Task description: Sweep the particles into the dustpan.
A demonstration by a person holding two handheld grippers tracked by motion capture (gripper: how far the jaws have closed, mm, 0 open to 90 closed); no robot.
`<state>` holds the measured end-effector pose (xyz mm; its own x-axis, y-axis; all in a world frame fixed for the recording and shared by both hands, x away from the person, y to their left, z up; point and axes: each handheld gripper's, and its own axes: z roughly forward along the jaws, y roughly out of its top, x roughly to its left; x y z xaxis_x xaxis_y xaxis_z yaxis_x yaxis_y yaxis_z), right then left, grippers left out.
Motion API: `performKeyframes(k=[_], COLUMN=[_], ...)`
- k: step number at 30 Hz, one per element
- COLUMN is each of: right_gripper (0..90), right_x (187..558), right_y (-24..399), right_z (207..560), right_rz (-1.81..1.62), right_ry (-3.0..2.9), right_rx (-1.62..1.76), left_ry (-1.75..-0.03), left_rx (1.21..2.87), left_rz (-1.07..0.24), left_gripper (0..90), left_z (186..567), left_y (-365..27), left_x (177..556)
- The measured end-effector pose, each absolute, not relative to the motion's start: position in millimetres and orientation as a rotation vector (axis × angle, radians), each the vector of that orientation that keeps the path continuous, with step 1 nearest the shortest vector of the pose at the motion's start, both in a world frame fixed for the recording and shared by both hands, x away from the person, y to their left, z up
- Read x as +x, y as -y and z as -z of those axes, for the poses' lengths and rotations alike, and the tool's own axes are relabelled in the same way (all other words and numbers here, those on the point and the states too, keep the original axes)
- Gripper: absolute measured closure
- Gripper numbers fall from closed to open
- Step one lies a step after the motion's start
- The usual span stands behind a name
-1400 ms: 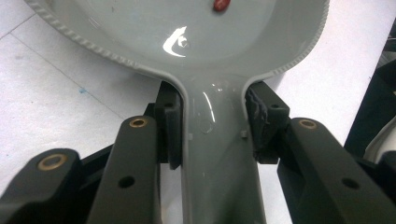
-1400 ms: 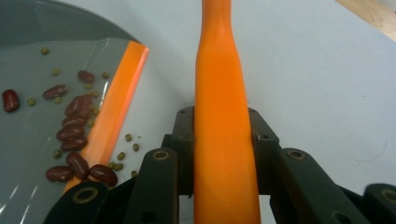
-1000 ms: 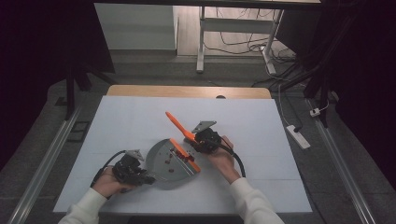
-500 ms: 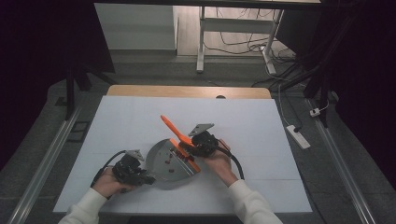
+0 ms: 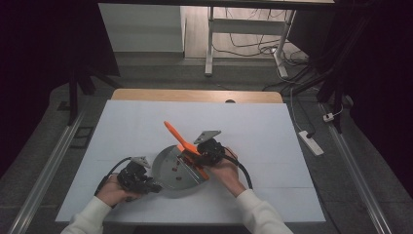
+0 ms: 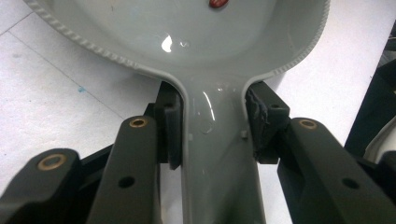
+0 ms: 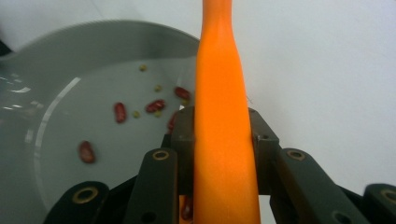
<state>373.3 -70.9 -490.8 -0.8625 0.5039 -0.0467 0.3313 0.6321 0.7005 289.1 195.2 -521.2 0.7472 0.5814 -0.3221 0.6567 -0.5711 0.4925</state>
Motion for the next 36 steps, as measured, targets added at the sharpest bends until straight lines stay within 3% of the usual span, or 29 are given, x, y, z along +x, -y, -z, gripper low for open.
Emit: performKeyframes(k=[16, 36], right_gripper=[70.1, 70.1], right_x=[378.6, 389.5], right_y=[87.2, 98.1], right_z=[475.2, 494.5], right_rz=[-1.128, -1.021], right_ry=[-2.545, -2.538], right_rx=[0.716, 0.787], left_ry=[-0.928, -0.929], left_rx=[2.342, 2.340], left_rz=[0.165, 0.167], left_gripper=[61.9, 61.8], left_z=[521.0, 521.3], left_y=[-195.3, -195.3], left_x=[288.9, 288.8])
